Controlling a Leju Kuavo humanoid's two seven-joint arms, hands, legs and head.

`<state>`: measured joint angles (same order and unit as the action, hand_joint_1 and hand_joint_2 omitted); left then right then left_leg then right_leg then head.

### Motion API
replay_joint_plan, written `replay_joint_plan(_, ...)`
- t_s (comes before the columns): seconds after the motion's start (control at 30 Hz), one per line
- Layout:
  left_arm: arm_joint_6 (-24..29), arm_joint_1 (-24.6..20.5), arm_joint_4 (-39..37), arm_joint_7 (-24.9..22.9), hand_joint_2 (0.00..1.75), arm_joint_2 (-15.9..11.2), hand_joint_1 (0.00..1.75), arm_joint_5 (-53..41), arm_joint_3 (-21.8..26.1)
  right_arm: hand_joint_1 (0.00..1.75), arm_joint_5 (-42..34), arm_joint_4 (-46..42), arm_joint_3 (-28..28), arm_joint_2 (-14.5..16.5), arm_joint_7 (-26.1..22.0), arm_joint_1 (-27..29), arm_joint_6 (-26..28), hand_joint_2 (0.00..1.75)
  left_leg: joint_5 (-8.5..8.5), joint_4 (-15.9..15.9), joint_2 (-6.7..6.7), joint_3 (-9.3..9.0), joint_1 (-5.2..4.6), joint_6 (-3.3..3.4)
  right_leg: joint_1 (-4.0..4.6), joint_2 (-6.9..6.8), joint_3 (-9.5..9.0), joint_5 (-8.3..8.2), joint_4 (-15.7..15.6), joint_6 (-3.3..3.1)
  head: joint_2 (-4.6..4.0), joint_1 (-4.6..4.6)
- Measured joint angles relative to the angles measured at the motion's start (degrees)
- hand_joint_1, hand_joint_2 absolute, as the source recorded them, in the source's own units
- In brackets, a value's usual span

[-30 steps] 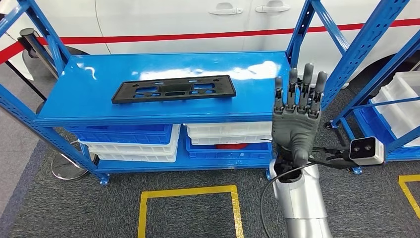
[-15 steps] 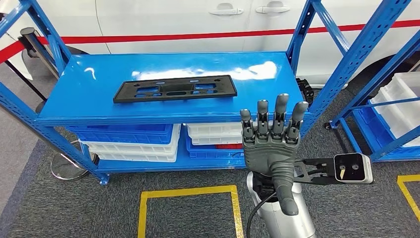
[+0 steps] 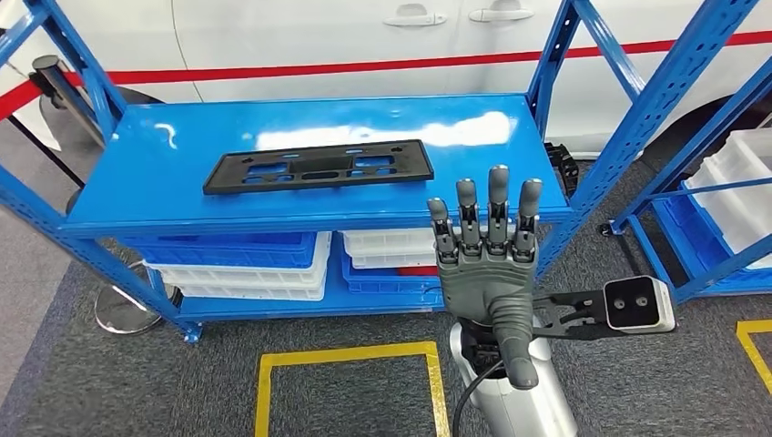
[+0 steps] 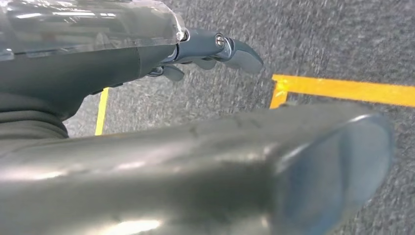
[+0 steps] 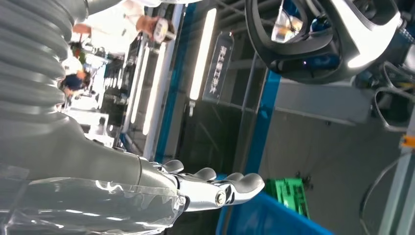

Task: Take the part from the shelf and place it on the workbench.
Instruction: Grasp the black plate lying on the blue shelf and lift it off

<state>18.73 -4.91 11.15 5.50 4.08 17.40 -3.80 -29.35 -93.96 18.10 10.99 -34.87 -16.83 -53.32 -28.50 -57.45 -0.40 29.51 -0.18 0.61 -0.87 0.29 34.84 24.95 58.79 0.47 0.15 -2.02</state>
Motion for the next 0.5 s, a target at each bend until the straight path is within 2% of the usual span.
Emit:
replay_joint_plan(0.07,0.05,-0.02,-0.04,-0.05,0.00,0.01,0.00,-0.01,-0.01,0.00,-0.16,0.03,0.03,0.01,0.22,0.07,0.06,0.44,-0.66,-0.58,0.09,0.17,0.21,-0.64,-0.24,0.02,-0.27,0.01,-0.36,-0.46,0.00,-0.02)
replay_joint_plan(0.1,0.09,-0.05,-0.04,-0.12,0.00,0.00,0.00,-0.02,-0.02,0.00,-0.32,0.07,0.09,0.02,0.55,0.06,0.19,0.00,-1.53,-2.03,0.10,0.76,0.28,-0.95,-0.43,-0.09,-0.52,0.02,-0.66,-0.71,0.00,-0.06)
replay_joint_plan(0.13,0.12,-0.08,-0.04,-0.19,0.00,-0.02,0.00,-0.04,-0.02,0.00,-0.50,0.15,0.14,0.02,1.02,0.07,0.42,0.00,-2.87,-4.70,0.09,2.05,0.43,-1.28,-0.58,-0.21,-0.76,0.05,-0.88,-0.92,0.00,-0.09)
replay_joint_plan(0.2,0.14,0.00,-0.05,-0.32,0.00,-0.02,0.00,-0.08,-0.02,0.00,-0.85,0.60,0.24,0.00,2.19,0.14,1.20,0.00,-5.82,-12.34,0.10,6.18,0.77,-1.91,-0.59,-0.37,-0.89,0.22,-0.93,-1.17,0.00,-0.14)
replay_joint_plan(0.23,0.10,0.10,-0.05,-0.31,0.00,-0.02,0.00,-0.09,-0.02,0.00,-0.96,0.96,0.24,-0.03,2.63,0.22,1.61,0.00,-6.44,-15.35,0.10,8.06,1.00,-2.19,-0.63,-0.35,-0.93,0.30,-0.91,-1.18,0.00,-0.14)
replay_joint_plan(0.27,0.06,0.19,-0.06,-0.27,0.00,-0.02,0.00,-0.11,-0.02,0.00,-1.02,1.36,0.24,-0.08,2.97,0.30,1.92,0.00,-5.96,-16.51,0.10,9.12,1.22,-2.42,-0.71,-0.31,-1.01,0.40,-0.86,-1.10,0.00,-0.14)
replay_joint_plan(0.3,-0.02,0.25,-0.07,-0.21,0.00,-0.02,0.00,-0.14,-0.02,0.00,-1.05,1.71,0.23,-0.14,3.15,0.41,2.10,0.00,-4.37,-15.40,0.11,9.06,1.42,-2.62,-0.86,-0.24,-1.14,0.55,-0.77,-0.92,0.00,-0.14)
replay_joint_plan(0.37,-0.23,0.24,-0.07,-0.14,0.00,0.01,0.00,-0.29,-0.02,0.00,-1.00,2.27,0.21,-0.25,3.32,0.68,2.33,0.00,0.20,-8.45,0.12,6.52,1.84,-3.05,-1.21,-0.12,-1.51,1.04,-0.43,-0.26,0.00,-0.14)
replay_joint_plan(0.4,-0.39,0.18,-0.07,-0.19,0.00,0.07,0.00,-0.38,-0.02,0.00,-0.90,2.43,0.20,-0.28,3.37,0.82,2.47,0.00,1.64,-5.00,0.09,5.10,1.83,-3.10,-1.24,-0.06,-1.56,1.28,-0.16,0.14,0.00,-0.21)
replay_joint_plan(0.43,-0.61,0.08,-0.07,-0.34,0.00,0.14,0.00,-0.47,-0.02,0.00,-0.74,2.54,0.20,-0.30,3.41,0.98,2.73,0.00,2.33,-2.75,0.04,4.21,1.77,-2.87,-1.17,-0.02,-1.53,1.42,-0.01,0.57,0.00,-0.23)
replay_joint_plan(0.5,-0.96,-0.13,-0.07,-0.93,0.00,0.23,0.00,-0.59,-0.02,0.00,-0.32,2.61,0.18,-0.37,3.78,1.33,3.65,0.00,1.94,-1.76,-0.07,3.98,1.46,-1.84,-0.97,0.02,-1.42,1.51,-0.09,1.30,0.00,-0.24)
